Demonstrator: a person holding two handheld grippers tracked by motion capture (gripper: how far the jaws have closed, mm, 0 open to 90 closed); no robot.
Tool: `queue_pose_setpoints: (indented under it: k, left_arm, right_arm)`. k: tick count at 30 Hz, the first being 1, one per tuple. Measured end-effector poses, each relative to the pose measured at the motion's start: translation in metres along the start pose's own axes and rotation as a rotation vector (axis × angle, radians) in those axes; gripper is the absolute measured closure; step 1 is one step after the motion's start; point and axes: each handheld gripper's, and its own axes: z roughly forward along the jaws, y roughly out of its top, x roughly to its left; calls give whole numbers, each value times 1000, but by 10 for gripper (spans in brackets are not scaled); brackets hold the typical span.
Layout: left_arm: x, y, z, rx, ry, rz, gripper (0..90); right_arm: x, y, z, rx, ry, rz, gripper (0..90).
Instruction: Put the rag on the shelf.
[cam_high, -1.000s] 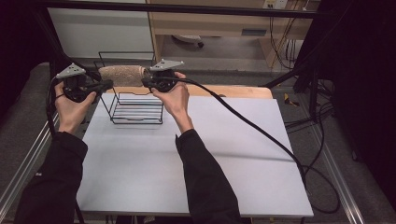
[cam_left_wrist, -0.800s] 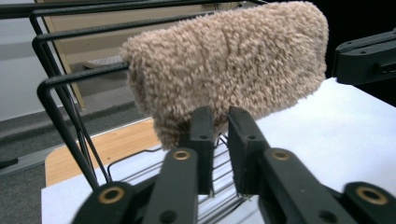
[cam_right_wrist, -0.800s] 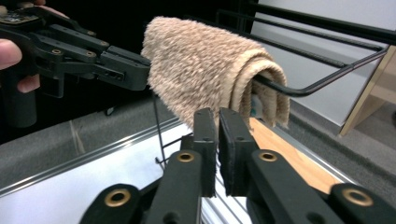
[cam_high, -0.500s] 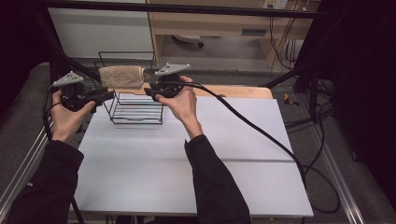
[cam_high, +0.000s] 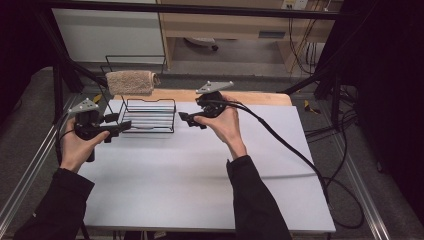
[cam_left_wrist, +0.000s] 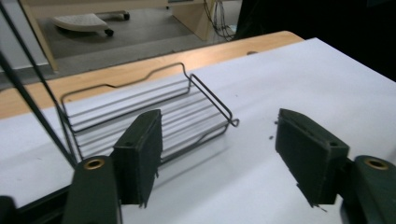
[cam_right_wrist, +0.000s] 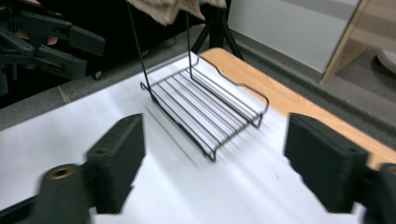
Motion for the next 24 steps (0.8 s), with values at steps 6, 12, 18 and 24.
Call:
queue_pose_setpoints:
  k: [6,12,18,24]
  left_arm:
    - [-10,-19,11,38,-19,25,195]
    - [-23,-33,19,52,-25,50,80]
    - [-34,-48,25,62,-28,54,52]
    - [-44,-70,32,89,-65,60,52]
  right_arm:
    - [-17,-26,-25,0,-28,18,109]
    - [-35,-60,-50,-11,-82,56,67]
    - [-47,-96,-70,-15,-101,103,47]
    - [-51,-133,-84,-2,-92,131,40]
